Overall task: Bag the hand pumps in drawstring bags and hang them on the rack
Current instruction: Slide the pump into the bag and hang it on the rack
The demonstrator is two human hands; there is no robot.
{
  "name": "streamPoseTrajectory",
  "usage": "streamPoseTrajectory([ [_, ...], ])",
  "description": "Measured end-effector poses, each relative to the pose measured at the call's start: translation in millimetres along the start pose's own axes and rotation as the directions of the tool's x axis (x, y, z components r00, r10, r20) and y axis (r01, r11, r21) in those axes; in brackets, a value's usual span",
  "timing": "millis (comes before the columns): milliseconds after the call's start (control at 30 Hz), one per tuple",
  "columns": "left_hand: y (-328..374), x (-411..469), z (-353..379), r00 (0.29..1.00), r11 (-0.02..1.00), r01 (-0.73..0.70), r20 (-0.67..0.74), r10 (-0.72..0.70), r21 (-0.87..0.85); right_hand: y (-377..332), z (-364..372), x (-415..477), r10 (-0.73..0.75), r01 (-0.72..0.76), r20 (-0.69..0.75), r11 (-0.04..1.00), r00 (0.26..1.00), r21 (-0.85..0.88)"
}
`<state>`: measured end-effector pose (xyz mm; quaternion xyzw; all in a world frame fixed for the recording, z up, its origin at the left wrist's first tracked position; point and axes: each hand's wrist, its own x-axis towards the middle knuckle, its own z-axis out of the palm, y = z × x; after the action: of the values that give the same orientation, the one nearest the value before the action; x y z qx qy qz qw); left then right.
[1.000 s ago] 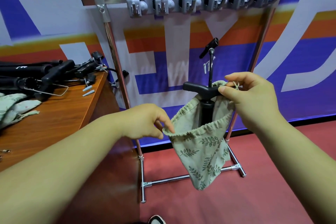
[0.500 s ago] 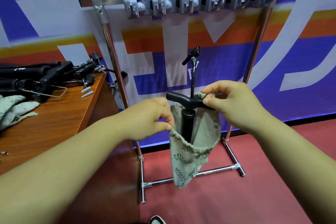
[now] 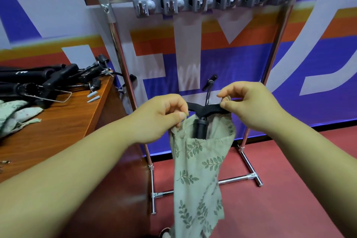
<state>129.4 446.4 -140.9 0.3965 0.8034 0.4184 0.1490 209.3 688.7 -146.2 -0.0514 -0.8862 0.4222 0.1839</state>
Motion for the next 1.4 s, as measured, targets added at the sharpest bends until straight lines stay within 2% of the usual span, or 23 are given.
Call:
streamPoseTrajectory([
  [67,-0.9,0.6,2.9,0.999,0.998,0.042,0.014,-0.041,-0.056,0.0,-1.8,-0.2,0.015,-0.016,-0.059,1.0,0.998,-0.011],
  [133,-1.9,1.7,4.0,0.996,0.992,0.071,0.054,-0.066,-0.101,-1.9,-2.3,-1.6,0.067,-0.063,-0.069,0.996,0.995,0.064],
  [233,-1.7,2.6,3.7,0.992,0.977,0.105,0.094,-0.089,-0.186,-10.7,-3.5,-4.9,0.091,-0.087,-0.024,0.987,0.996,0.132],
  [367,0.4,5.0,9.1,0.995,0.945,0.099,0.04,-0.091,-0.312,-25.9,0.2,-7.7,0.056,-0.067,0.054,0.97,0.997,0.235],
  [500,-1.8,6.8,11.3,0.995,0.949,0.096,-0.009,-0.104,-0.302,-30.0,11.8,-4.6,0.026,-0.033,0.06,0.991,0.998,0.133],
  [633,-2.0,6.9,9.2,0.986,0.941,0.121,-0.073,-0.151,-0.316,-23.5,15.9,-1.4,0.026,-0.023,-0.064,0.998,0.998,0.058],
  [700,-3.7,6.4,8.0,0.979,0.945,0.156,-0.084,-0.187,-0.287,-20.1,14.9,-0.8,0.064,-0.054,-0.092,0.993,0.994,0.102],
  [800,-4.8,6.0,8.3,0.966,0.925,0.204,-0.085,-0.242,-0.319,-19.8,8.6,-1.4,0.122,-0.113,-0.042,0.979,0.992,0.172],
  [867,-3.6,5.5,8.5,0.968,0.904,0.201,-0.063,-0.242,-0.377,-20.4,2.7,-1.1,0.106,-0.102,-0.036,0.99,0.994,0.1],
  [933,-1.8,4.8,9.6,0.981,0.893,0.171,-0.014,-0.194,-0.415,-22.3,-1.2,-1.2,0.053,-0.054,-0.032,0.997,0.998,-0.048],
  [1033,0.5,3.4,12.4,0.99,0.876,0.138,0.044,-0.133,-0.463,-26.5,2.7,-3.1,-0.019,0.031,0.048,0.966,0.999,-0.255],
  [1133,0.5,3.7,10.8,0.99,0.852,0.126,0.015,-0.137,-0.508,-28.3,9.3,-9.0,-0.04,0.071,0.11,0.953,0.993,-0.296],
  [1200,1.1,3.6,8.4,0.988,0.859,0.122,-0.019,-0.151,-0.497,-27.1,11.8,-12.8,-0.03,0.063,0.143,0.971,0.989,-0.229],
  [1267,1.1,3.3,8.3,0.983,0.897,0.139,-0.05,-0.176,-0.42,-25.7,14.0,-15.2,-0.003,0.007,0.129,0.999,0.992,-0.033],
  [1333,0.6,3.0,10.4,0.977,0.939,0.169,-0.071,-0.199,-0.301,-26.9,15.3,-15.5,0.05,-0.078,0.121,0.968,0.991,0.24],
  [1400,2.0,2.3,13.1,0.976,0.956,0.191,-0.057,-0.208,-0.223,-29.2,16.0,-14.6,0.079,-0.147,0.188,0.911,0.979,0.385],
])
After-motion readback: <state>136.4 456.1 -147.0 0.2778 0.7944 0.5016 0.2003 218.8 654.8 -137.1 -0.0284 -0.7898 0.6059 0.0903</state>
